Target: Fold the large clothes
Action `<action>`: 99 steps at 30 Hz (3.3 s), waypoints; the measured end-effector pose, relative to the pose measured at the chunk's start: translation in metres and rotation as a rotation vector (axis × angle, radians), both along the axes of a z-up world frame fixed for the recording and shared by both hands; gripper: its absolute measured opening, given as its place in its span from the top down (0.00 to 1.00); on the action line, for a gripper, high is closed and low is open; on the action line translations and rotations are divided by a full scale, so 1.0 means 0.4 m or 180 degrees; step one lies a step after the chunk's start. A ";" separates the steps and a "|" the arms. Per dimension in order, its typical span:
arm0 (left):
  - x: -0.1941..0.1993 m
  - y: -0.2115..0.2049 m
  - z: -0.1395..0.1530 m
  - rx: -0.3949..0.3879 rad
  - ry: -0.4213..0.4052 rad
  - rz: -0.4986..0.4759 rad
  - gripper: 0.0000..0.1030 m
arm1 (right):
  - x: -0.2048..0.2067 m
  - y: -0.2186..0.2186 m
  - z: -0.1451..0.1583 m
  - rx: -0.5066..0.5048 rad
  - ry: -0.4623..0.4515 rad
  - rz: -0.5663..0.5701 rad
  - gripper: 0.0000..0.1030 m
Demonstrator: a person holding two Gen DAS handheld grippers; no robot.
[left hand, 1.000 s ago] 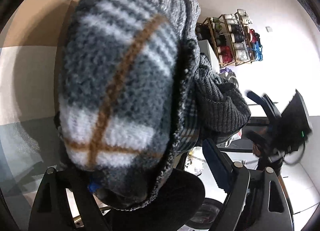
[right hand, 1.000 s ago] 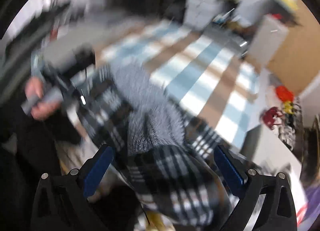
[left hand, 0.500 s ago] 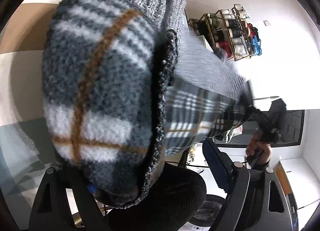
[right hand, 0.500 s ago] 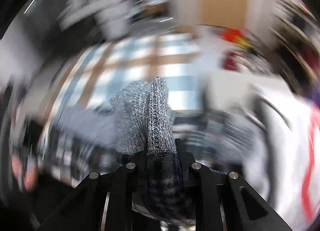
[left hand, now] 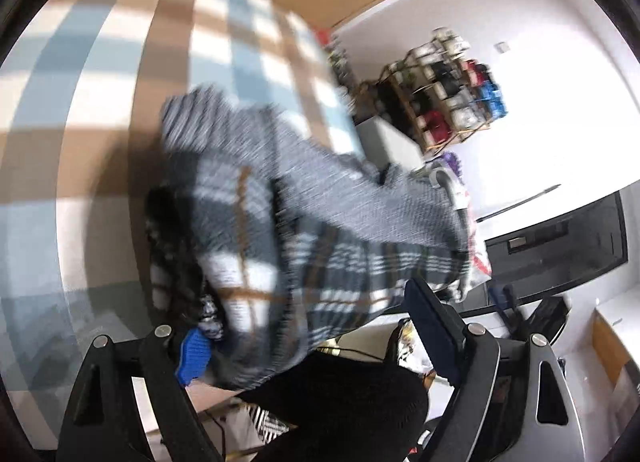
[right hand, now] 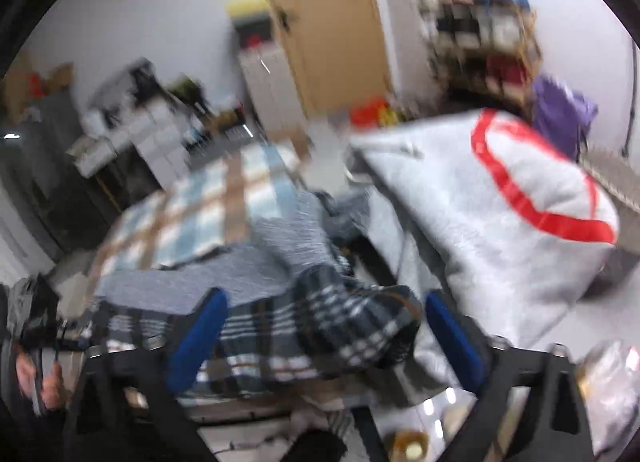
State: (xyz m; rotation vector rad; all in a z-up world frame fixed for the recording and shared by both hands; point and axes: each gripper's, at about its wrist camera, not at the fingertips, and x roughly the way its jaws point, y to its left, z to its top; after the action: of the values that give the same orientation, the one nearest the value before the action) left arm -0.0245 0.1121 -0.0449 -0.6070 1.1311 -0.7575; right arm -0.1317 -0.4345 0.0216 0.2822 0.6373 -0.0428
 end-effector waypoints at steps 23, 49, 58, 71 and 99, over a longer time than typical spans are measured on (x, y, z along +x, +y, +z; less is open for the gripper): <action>-0.088 -0.114 0.192 0.0226 -0.0654 -0.0169 0.18 | 0.150 -0.049 -0.301 0.1466 0.0649 -0.0281 0.00; 0.165 -0.096 -0.203 0.1375 0.0096 0.0050 0.86 | 0.430 0.130 -0.214 0.0874 0.0535 -0.0035 0.72; 0.125 -0.092 -0.148 0.1264 0.0025 0.0057 0.95 | 0.370 0.044 -0.352 0.1657 0.0825 -0.0448 0.47; 0.121 -0.213 -0.033 0.0720 -0.0658 -0.0066 0.17 | 0.262 -0.012 -0.348 0.1704 0.0587 -0.0380 0.02; 0.132 -0.139 -0.113 0.1257 -0.0342 0.0032 0.17 | 0.303 0.185 -0.182 -0.0150 -0.0151 0.0419 0.67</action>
State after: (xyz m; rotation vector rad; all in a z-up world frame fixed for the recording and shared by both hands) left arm 0.0285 0.0564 -0.0900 -0.2367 1.1374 -0.5306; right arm -0.0105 -0.3605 -0.0514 0.1947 0.6057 0.0749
